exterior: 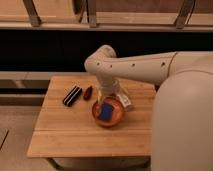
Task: Push the eraser across the table
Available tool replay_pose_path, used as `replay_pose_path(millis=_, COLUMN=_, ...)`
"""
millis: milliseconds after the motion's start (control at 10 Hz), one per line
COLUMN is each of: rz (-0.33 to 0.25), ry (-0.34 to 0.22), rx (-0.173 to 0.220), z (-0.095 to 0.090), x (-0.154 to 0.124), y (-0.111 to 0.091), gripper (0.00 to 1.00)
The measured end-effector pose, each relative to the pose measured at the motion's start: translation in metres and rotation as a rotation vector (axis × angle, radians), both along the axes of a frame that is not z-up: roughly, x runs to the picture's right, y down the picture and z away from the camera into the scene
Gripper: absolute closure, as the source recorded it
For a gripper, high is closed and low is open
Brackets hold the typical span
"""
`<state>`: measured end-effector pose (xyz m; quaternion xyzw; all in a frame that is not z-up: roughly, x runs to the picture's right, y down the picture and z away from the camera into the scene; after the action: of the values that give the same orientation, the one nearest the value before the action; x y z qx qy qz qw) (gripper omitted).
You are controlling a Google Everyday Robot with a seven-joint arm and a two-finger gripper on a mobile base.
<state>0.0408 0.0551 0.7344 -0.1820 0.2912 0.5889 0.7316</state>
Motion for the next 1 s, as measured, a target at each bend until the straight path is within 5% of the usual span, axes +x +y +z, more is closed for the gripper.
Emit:
replay_pose_path(millis=500, rz=0.000, ry=0.000, rx=0.000, z=0.000, x=0.000, y=0.000, gripper=0.27)
replay_pose_path(millis=800, rz=0.000, ry=-0.009, rx=-0.003, z=0.002, x=-0.001, y=0.000, gripper=0.57)
replay_pose_path(millis=1000, rz=-0.034, ry=-0.070, rx=-0.033, z=0.017, x=-0.021, y=0.002, gripper=0.77)
